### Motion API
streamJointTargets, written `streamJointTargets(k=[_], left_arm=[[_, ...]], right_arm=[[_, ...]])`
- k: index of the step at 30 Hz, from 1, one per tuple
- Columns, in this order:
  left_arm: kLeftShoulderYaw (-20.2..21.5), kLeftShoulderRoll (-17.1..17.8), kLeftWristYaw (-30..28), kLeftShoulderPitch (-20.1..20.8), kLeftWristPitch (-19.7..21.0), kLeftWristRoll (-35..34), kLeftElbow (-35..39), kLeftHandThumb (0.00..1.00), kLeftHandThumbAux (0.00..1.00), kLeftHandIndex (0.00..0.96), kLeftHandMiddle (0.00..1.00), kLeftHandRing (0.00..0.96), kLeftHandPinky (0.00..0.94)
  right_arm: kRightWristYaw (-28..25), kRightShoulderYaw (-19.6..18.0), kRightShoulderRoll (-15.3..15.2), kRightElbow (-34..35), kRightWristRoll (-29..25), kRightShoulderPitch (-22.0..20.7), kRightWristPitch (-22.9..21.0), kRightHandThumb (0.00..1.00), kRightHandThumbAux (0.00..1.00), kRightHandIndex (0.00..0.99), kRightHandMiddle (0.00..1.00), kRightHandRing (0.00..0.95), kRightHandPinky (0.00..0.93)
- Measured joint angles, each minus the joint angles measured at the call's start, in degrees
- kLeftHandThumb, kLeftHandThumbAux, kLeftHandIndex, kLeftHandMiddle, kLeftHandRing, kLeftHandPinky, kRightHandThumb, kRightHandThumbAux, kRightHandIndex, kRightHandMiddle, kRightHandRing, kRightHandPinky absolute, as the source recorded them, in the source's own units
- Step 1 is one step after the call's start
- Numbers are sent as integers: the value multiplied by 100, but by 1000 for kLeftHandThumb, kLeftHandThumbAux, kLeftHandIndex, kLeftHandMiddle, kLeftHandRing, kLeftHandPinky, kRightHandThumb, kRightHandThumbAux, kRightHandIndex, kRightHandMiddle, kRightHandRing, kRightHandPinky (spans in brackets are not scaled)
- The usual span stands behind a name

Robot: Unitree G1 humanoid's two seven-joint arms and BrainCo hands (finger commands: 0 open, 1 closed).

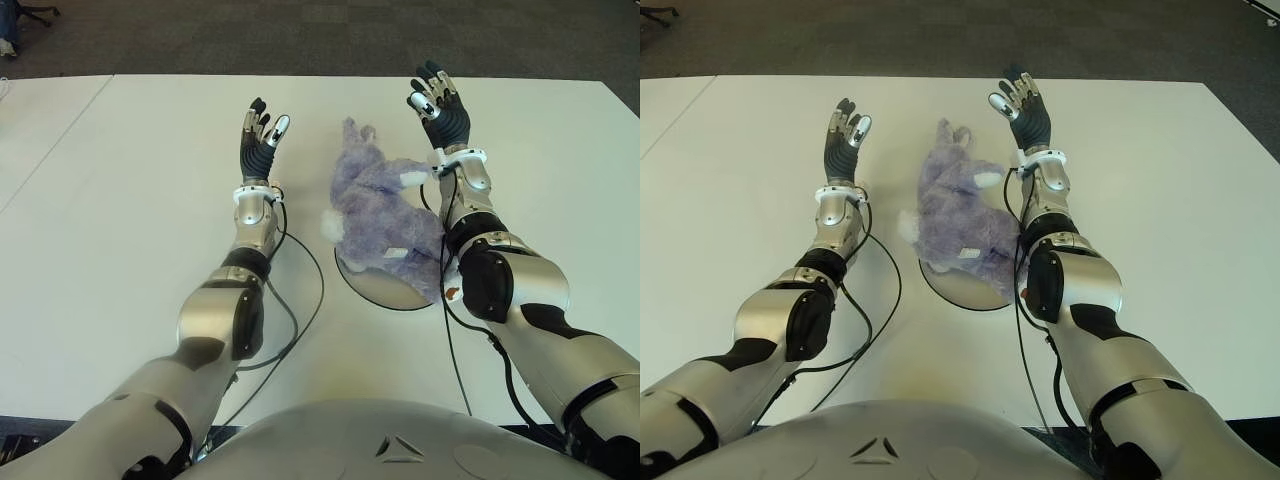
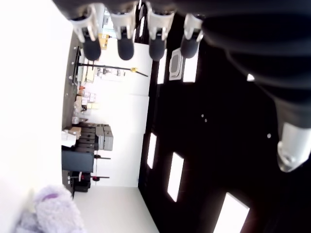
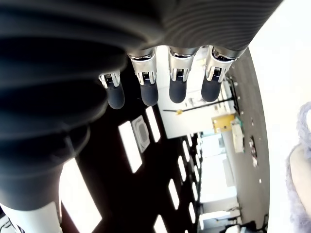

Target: Put the doll into the plate.

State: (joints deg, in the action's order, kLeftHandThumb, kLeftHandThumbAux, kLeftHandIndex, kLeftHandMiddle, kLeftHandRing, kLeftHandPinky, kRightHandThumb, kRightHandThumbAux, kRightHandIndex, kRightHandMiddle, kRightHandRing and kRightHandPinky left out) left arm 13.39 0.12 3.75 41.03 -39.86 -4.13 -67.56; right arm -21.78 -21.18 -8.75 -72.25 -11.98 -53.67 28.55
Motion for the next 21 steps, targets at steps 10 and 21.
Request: streamJointTargets(k=[10, 21], left_arm=[[-6, 26, 24, -188, -464, 0, 21, 0, 528, 0, 0, 0, 0], [33, 140, -264, -465, -745, -76, 31, 0, 524, 0, 0, 0, 0]], right_arm=[[-552, -125, -346, -4, -97, 169, -12, 0, 761, 135, 129, 102, 103], [-1216, -119, -966, 72, -134, 234, -103, 0, 718, 147, 134, 105, 86]])
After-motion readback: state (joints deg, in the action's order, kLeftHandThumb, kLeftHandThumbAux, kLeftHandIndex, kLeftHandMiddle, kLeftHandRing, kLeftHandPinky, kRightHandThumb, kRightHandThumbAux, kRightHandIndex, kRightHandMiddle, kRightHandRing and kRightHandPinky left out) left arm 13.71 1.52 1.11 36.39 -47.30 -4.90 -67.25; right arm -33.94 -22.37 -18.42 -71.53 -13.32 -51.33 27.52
